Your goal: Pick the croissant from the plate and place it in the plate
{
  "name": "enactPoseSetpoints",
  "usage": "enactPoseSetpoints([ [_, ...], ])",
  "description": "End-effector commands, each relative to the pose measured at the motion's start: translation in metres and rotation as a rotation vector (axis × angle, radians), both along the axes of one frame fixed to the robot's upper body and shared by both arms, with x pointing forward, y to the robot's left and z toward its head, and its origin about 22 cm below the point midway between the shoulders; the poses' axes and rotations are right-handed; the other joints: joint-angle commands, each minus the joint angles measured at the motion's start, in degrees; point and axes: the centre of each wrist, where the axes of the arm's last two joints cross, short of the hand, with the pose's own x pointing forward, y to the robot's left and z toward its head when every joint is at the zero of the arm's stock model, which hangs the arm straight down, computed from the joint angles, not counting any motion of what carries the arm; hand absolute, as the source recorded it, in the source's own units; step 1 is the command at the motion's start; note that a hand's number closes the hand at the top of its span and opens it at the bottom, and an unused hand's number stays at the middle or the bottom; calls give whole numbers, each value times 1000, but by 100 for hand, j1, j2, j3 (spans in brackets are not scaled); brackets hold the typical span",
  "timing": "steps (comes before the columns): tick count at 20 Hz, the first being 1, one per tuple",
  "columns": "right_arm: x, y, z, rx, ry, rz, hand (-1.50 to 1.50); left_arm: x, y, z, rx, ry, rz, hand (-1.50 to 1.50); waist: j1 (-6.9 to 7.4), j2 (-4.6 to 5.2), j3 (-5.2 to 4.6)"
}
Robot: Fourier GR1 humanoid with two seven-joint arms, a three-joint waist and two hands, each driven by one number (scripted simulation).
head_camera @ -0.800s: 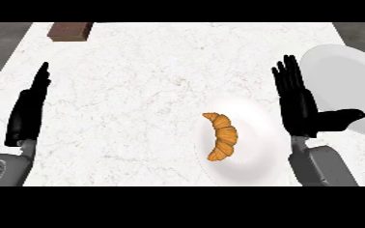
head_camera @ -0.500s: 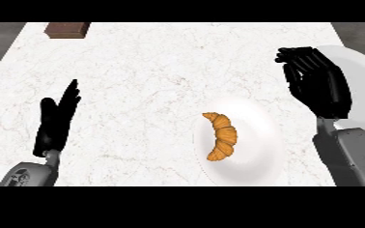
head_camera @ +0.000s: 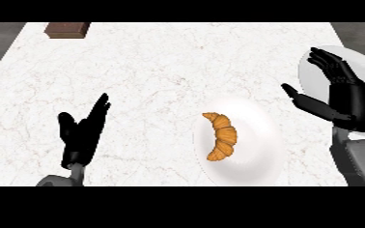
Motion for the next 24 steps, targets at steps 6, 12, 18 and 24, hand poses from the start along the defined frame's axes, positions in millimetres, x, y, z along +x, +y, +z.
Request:
enactPoseSetpoints([
  [6, -28, -23, 30, -268, 145, 112, -150, -15, -3, -5, -32, 52, -1, 0, -32, -19, -23],
  [12, -43, 7, 46, -549, 336, 284, -150, -11, -4, -24, -29, 55, -1, 0, -98, -6, -40],
  [18, -40, 43, 70, -680, 431, 274, -150, -1, -2, -5, -48, 46, -25, 0, 9, 5, -21],
  [24, -47, 104, 71, -695, 471, 276, -150, -3, -20, -10, -53, 56, -51, 0, 15, 11, -19],
])
